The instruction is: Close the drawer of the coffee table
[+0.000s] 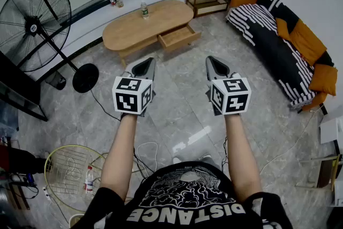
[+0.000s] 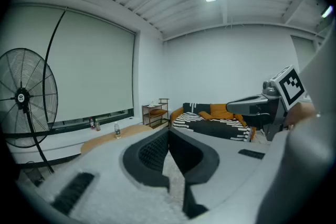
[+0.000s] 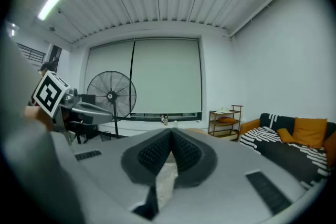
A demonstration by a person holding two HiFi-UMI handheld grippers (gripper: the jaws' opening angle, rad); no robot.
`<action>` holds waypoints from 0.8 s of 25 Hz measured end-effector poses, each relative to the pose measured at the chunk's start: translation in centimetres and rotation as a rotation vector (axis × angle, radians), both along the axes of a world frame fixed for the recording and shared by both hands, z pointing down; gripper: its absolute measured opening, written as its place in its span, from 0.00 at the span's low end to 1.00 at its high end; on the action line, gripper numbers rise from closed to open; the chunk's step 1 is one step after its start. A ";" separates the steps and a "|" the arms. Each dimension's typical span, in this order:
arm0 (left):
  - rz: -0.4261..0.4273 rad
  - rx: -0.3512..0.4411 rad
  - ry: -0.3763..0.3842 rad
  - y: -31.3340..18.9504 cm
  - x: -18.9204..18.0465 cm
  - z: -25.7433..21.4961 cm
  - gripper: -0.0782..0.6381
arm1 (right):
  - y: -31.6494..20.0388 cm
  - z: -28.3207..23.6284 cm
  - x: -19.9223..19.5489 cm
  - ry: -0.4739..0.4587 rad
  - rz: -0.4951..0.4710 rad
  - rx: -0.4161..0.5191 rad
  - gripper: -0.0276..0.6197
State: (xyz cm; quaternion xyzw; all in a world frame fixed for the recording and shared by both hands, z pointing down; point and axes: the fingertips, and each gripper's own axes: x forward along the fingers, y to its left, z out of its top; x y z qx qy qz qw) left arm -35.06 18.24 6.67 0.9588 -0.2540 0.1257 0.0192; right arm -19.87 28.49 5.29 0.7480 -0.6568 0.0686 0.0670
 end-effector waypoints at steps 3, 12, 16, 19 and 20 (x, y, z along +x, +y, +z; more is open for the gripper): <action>0.002 -0.003 0.004 0.0 -0.3 0.4 0.11 | -0.1 0.4 -0.3 0.005 0.011 0.002 0.05; 0.019 -0.030 0.008 0.8 0.0 1.3 0.11 | 0.6 1.3 -0.2 -0.008 0.031 -0.015 0.05; 0.032 -0.039 0.010 1.2 0.8 1.8 0.11 | 0.7 1.6 0.3 -0.027 0.043 -0.012 0.05; 0.038 -0.040 0.008 1.0 1.7 1.9 0.11 | 0.3 1.8 1.0 -0.034 0.046 -0.015 0.05; 0.039 -0.038 0.006 0.7 2.1 1.9 0.11 | 0.0 1.9 1.4 -0.037 0.048 -0.016 0.07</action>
